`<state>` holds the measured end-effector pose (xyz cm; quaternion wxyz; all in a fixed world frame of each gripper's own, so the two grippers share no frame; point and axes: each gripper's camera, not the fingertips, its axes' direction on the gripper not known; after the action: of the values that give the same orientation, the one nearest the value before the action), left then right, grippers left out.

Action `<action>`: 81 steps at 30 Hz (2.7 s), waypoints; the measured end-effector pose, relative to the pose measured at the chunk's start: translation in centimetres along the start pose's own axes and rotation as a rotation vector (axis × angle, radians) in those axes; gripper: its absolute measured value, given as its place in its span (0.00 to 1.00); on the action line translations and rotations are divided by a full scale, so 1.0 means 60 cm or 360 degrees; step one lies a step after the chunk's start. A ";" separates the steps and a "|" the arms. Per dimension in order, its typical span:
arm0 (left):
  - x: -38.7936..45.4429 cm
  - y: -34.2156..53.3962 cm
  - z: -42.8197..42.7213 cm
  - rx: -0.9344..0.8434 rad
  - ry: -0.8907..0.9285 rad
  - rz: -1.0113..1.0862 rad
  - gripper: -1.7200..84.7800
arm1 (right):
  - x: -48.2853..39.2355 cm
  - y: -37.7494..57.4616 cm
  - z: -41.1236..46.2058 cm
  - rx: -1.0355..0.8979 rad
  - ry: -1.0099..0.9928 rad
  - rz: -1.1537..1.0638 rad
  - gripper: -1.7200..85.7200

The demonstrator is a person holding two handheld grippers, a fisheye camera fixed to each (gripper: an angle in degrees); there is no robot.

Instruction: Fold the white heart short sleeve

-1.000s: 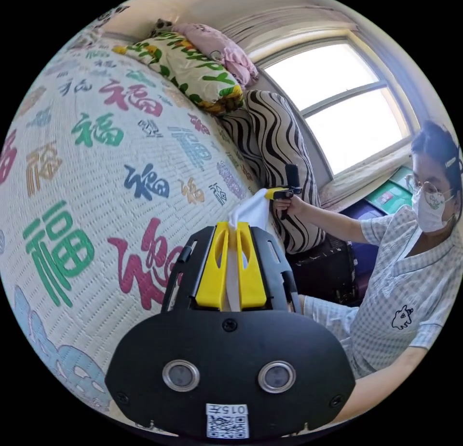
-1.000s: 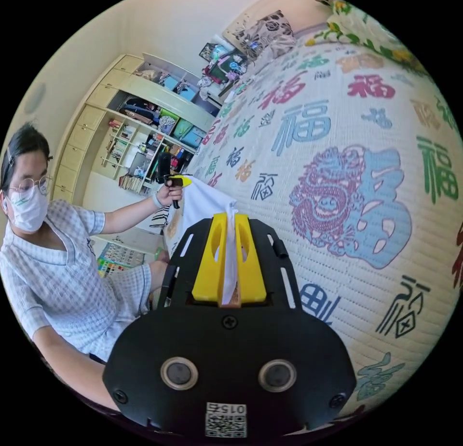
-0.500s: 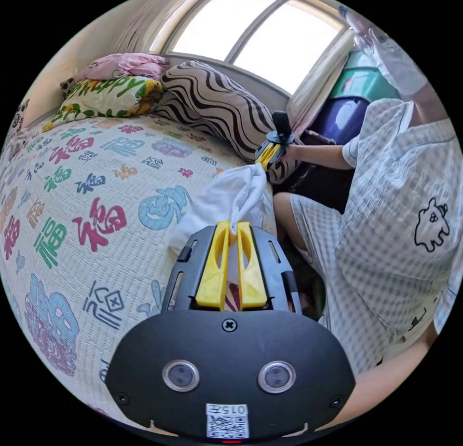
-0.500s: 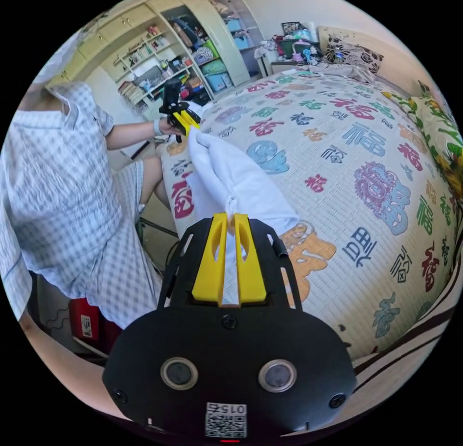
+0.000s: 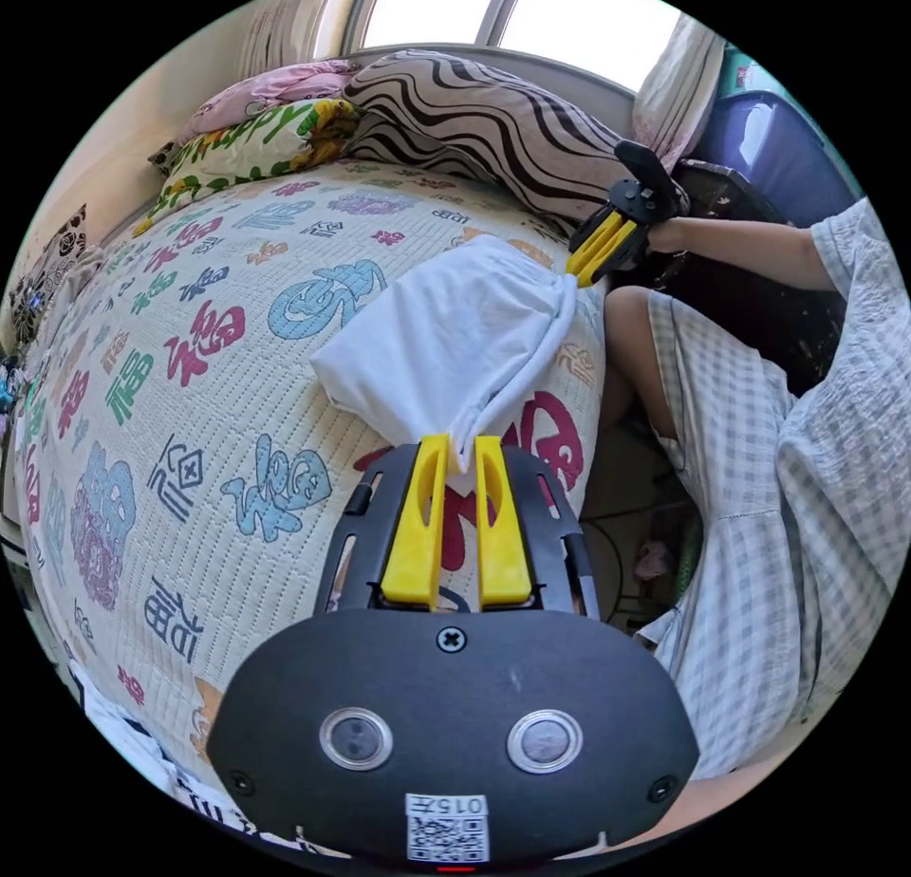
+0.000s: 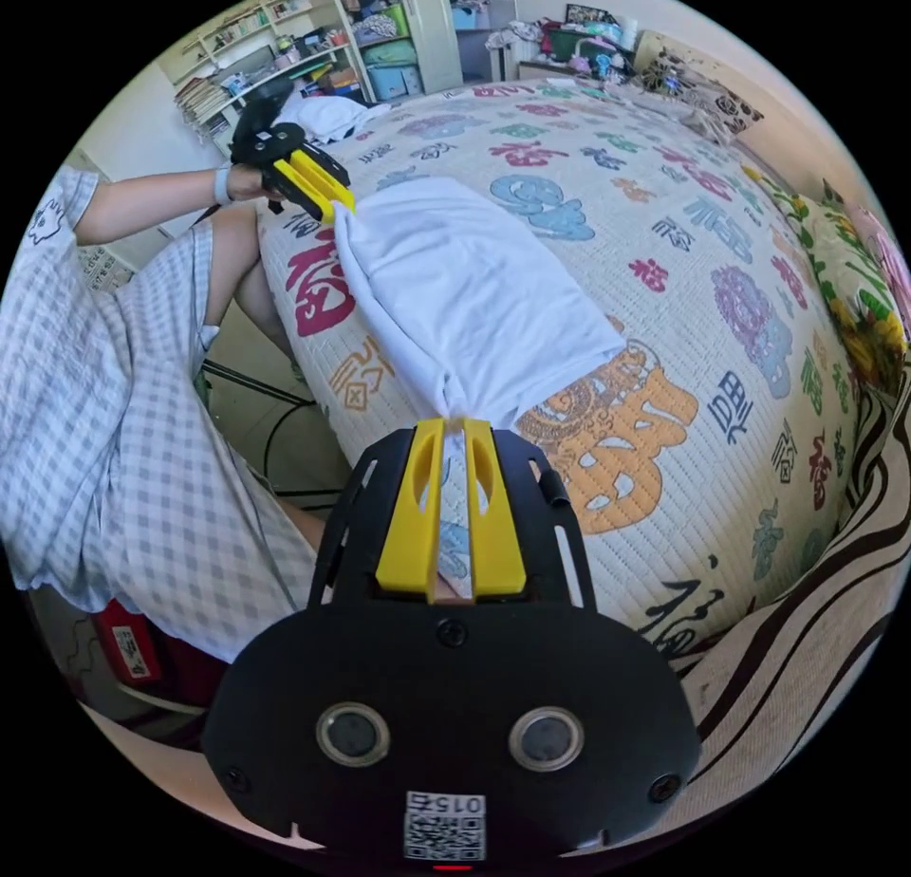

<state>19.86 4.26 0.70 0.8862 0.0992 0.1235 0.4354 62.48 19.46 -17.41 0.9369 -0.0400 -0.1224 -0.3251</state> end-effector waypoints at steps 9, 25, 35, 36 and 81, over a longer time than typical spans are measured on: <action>0.091 -0.013 -0.043 0.0142 -0.0166 0.0017 0.11 | -0.126 -0.029 -0.066 0.0158 0.0179 0.0021 0.13; 0.160 -0.004 0.017 0.0066 -0.0171 0.0143 0.02 | -0.272 -0.086 -0.080 -0.0014 0.0309 -0.0190 0.02; 0.186 0.015 0.010 0.0270 0.0023 -0.0159 0.03 | -0.312 -0.090 -0.056 -0.0011 0.0214 -0.0103 0.02; 0.197 0.006 0.025 0.0281 0.0126 -0.0250 0.03 | -0.308 -0.088 -0.062 0.0011 0.0188 -0.0076 0.02; 0.016 0.010 0.097 -0.0003 -0.0163 -0.0730 0.07 | -0.154 -0.115 0.048 0.0108 0.0076 0.0043 0.06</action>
<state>21.74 4.97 6.25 0.9671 0.0898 0.0971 0.2172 50.60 20.01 -17.02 0.9446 -0.0019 -0.1104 -0.3090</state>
